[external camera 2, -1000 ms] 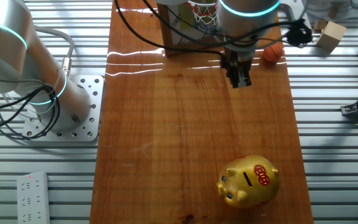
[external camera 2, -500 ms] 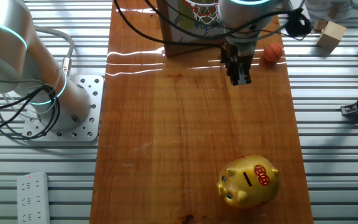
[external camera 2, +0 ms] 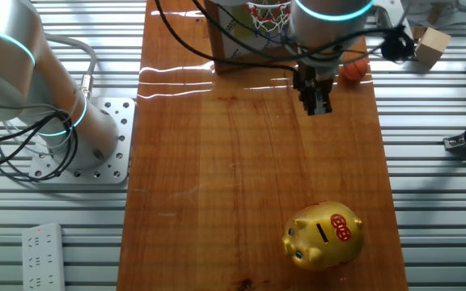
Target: Grab a basketball, release it and shoot it into the basket
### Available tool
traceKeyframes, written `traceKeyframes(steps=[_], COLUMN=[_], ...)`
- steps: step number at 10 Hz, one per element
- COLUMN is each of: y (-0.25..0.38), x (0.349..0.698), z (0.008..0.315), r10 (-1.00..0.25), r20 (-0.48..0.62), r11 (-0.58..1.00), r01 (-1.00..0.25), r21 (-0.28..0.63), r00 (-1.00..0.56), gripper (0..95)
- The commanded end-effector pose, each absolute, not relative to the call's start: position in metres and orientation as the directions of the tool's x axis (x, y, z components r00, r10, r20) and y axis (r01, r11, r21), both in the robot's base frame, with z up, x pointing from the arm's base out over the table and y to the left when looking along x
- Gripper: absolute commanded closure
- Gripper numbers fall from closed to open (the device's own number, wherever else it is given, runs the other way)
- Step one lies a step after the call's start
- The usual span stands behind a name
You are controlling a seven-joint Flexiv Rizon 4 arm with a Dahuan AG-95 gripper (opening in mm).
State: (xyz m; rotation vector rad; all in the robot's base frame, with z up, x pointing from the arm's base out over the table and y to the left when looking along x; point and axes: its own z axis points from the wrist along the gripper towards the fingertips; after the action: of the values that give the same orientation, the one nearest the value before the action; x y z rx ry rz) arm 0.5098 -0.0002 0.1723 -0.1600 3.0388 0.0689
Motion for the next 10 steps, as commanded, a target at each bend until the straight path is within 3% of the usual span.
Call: traceKeyframes(steps=[1, 5, 9, 10], y=[0.0, -0.001, 0.008, 0.024], x=[0.509, 0.518, 0.636, 0.648], z=[0.174, 0.177, 0.187, 0.185], r10=[-0.107, -0.12, -0.197, -0.201], r20=[-0.096, -0.091, -0.047, -0.049], r11=[0.993, 0.991, 0.978, 0.977], r01=[-0.112, -0.124, -0.2, -0.204], r21=[0.041, 0.042, 0.065, 0.069], r00=[-0.99, -0.989, -0.979, -0.978], gripper=[95.0, 95.0, 95.0, 95.0])
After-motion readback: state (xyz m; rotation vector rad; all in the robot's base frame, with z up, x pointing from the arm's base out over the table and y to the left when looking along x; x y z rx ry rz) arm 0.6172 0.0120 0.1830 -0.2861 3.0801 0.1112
